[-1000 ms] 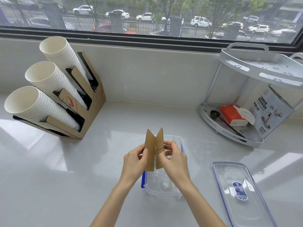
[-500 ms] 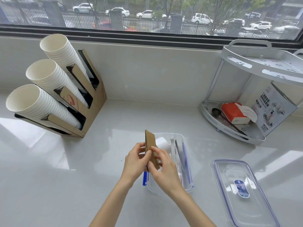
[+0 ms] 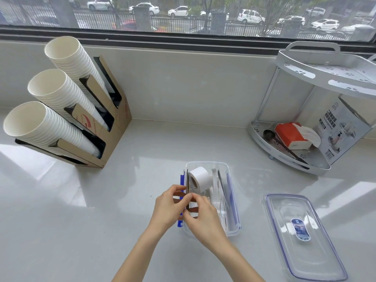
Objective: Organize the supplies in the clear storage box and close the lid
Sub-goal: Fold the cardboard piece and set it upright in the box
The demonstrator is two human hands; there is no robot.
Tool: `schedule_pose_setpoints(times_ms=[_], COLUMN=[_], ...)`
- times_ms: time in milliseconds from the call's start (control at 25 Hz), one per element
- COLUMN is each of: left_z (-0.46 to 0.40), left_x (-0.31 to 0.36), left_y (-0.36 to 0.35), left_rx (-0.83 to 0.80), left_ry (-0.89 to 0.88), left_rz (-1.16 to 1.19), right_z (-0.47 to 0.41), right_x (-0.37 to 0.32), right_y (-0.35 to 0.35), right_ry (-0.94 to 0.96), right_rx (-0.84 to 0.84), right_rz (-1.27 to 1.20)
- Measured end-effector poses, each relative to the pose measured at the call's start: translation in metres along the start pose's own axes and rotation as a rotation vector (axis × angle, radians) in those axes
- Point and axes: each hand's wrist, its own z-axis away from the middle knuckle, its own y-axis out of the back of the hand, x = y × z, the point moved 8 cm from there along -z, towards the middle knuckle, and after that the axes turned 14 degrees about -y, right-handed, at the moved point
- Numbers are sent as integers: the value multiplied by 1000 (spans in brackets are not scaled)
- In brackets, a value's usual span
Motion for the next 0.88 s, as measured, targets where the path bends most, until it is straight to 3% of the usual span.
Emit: schedule_pose_setpoints(times_ms=[400,680,880], left_z=[-5,-7,-14], left_x=[-20,-44,-33], left_y=[-9,-11,-8], left_rx=[-25,-23,-22], left_ry=[48,128,7], left_rz=[-148,-209,-398], right_z=[-4,-7,-7], right_x=[11,15,13], right_y=[-3,-9,26], right_ry=[-59,-42,24], right_rx=[-45,-3,118], right_rz=[26,259,178])
